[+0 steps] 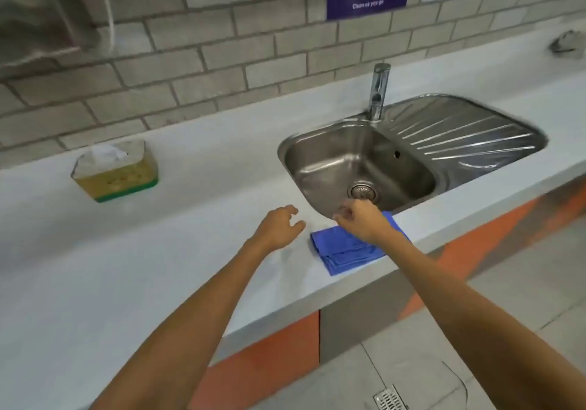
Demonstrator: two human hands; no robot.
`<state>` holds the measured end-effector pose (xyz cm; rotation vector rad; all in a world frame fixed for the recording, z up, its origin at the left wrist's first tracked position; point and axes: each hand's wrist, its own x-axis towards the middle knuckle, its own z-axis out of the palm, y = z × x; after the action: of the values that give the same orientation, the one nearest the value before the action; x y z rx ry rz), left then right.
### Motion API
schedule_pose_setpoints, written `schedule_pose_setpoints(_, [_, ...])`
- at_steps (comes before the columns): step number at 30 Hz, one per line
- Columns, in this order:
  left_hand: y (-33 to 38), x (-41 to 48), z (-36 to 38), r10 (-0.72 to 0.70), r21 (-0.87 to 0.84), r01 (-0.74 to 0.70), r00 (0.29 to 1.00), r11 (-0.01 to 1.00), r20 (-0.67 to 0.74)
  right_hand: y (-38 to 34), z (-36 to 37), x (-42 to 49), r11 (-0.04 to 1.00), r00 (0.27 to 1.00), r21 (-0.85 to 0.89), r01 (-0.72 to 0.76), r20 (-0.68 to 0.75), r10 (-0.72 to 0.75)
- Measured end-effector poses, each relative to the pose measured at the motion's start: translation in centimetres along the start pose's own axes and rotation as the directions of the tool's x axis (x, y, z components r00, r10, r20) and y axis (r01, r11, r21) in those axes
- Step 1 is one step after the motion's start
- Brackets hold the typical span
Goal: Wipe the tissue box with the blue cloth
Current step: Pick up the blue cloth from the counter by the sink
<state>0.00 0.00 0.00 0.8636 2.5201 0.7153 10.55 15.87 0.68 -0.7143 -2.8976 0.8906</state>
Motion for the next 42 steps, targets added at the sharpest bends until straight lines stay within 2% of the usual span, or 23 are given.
schedule_pose_setpoints(2, [0.9,0.0,2.1,-0.039,-0.013,0.04,0.997,0.999,0.065,2.3,-0.3,-0.7,0.998,0.997,0.018,-0.062,-0.036,0.063])
schedule_pose_setpoints(4, [1.6,0.0,4.1,-0.071,-0.02,0.074,0.993,0.997,0.098,4.7,-0.2,-1.4,0.994,0.994,-0.007,-0.108,-0.012,0.108])
schedule_pose_setpoints(6, [2.2,0.6,5.4,-0.097,-0.024,0.098,0.994,0.995,0.057,6.6,-0.1,-1.5,0.993,0.993,0.0,-0.119,0.005,0.119])
schedule_pose_setpoints(8, [2.6,1.2,6.1,-0.128,-0.02,0.128,0.992,0.992,-0.002,7.8,-0.2,-1.4,0.993,0.993,0.005,-0.115,-0.038,0.115])
schedule_pose_setpoints(11, [2.7,1.5,7.0,-0.199,-0.031,0.198,0.98,0.98,-0.007,9.0,0.2,-1.1,0.981,0.975,0.012,-0.192,-0.112,0.192])
schedule_pose_setpoints(16, [3.0,1.0,7.8,-0.33,-0.263,0.318,0.944,0.911,-0.004,9.3,0.5,-0.5,0.952,0.945,0.01,-0.306,-0.115,0.305])
schedule_pose_setpoints(21, [5.5,0.1,8.3,-0.371,-0.614,0.265,0.927,0.744,-0.05,9.7,-0.7,0.6,0.944,0.943,-0.007,-0.329,-0.053,0.329])
schedule_pose_setpoints(24, [7.1,-0.6,8.3,-0.379,-0.703,0.207,0.921,0.68,-0.095,10.1,-1.2,0.8,0.949,0.95,0.033,-0.313,-0.012,0.313])
schedule_pose_setpoints(26, [8.1,-1.0,7.4,-0.353,-0.724,0.154,0.927,0.673,-0.13,10.2,-1.2,0.9,0.962,0.966,0.086,-0.258,-0.006,0.259])
schedule_pose_setpoints(28, [9.0,-1.4,5.7,-0.31,-0.711,0.096,0.934,0.696,-0.177,10.0,-1.1,1.3,0.946,0.981,0.265,-0.187,-0.004,0.195])
schedule_pose_setpoints(29, [9.4,-1.6,4.6,-0.29,-0.702,0.066,0.935,0.709,-0.206,9.4,-1.0,1.4,0.89,0.984,0.425,-0.165,0.015,0.176])
schedule_pose_setpoints(30, [9.8,-1.8,3.3,-0.268,-0.697,0.028,0.934,0.716,-0.238,8.6,-1.0,1.6,0.784,0.985,0.6,-0.162,0.047,0.167])
schedule_pose_setpoints(32, [10.4,-2.1,0.4,-0.226,-0.701,-0.05,0.928,0.711,-0.295,6.5,-0.7,2.2,0.455,0.972,0.861,-0.226,0.167,0.166])
schedule_pose_setpoints(34, [10.7,-2.2,-2.5,-0.196,-0.711,-0.107,0.923,0.695,-0.33,4.2,-0.2,2.9,0.144,0.942,0.931,-0.336,0.332,0.049])
schedule_pose_setpoints(35, [10.6,-2.2,-3.8,-0.188,-0.718,-0.126,0.921,0.685,-0.341,2.9,0.2,3.2,0.056,0.927,0.926,-0.373,0.375,-0.03])
schedule_pose_setpoints(39, [8.0,-1.9,-8.8,-0.224,-0.753,-0.16,0.898,0.638,-0.38,-2.0,1.9,4.6,-0.135,0.861,0.872,-0.471,0.421,-0.285])
schedule_pose_setpoints(42, [3.0,-2.1,-12.0,-0.314,-0.815,-0.112,0.886,0.568,-0.34,-5.3,3.3,6.0,-0.1,0.821,0.856,-0.507,0.444,-0.359])
